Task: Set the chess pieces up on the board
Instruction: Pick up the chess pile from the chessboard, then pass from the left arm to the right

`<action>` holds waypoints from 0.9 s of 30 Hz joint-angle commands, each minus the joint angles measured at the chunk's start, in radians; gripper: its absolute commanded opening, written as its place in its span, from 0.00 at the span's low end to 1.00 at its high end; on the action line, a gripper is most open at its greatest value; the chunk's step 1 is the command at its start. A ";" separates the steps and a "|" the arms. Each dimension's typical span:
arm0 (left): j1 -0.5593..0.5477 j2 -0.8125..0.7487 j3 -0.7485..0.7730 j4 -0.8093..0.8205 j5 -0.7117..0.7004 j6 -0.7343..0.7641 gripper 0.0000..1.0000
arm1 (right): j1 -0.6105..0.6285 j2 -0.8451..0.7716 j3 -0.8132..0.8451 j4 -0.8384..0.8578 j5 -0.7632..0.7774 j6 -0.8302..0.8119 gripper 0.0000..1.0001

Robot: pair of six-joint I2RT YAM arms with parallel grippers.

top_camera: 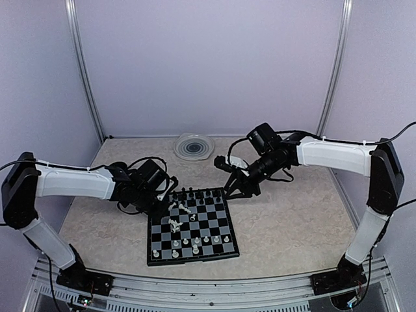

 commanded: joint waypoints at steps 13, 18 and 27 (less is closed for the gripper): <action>0.005 -0.193 -0.055 0.135 0.212 0.025 0.06 | 0.013 0.436 0.492 -0.098 -0.421 0.338 0.40; 0.004 -0.191 -0.056 0.141 0.240 0.028 0.06 | 0.037 0.480 0.526 -0.093 -0.460 0.368 0.46; 0.004 -0.195 -0.058 0.151 0.264 0.029 0.07 | 0.060 0.549 0.576 -0.085 -0.493 0.410 0.46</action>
